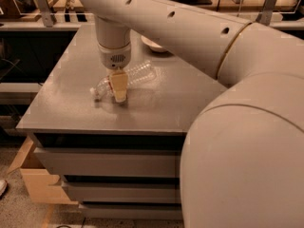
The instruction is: Knock water bottle over
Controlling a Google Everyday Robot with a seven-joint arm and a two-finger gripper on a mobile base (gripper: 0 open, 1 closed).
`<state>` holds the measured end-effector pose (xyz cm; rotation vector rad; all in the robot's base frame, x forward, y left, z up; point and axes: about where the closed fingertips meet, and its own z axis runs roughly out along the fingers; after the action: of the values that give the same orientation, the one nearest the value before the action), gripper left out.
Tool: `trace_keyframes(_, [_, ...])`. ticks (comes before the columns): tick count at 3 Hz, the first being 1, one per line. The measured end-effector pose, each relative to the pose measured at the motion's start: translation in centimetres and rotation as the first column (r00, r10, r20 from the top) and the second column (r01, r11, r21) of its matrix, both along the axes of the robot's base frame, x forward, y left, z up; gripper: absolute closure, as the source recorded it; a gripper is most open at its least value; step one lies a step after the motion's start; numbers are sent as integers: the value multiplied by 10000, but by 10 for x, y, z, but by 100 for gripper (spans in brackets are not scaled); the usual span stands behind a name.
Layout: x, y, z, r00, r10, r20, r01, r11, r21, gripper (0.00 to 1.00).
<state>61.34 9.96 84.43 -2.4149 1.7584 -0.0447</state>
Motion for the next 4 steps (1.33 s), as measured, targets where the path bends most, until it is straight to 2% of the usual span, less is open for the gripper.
trace_keyframes(1, [0, 0, -1, 10000, 3, 2, -3, 10000, 4, 0])
trace_keyframes(2, [0, -7, 0, 10000, -59, 78, 56, 9995, 320, 0])
trace_keyframes(3, [-2, -20, -1, 9996, -234, 160, 222, 9975, 667, 0])
trace_keyframes(4, [-6, -43, -1, 9975, -647, 299, 616, 9935, 955, 0])
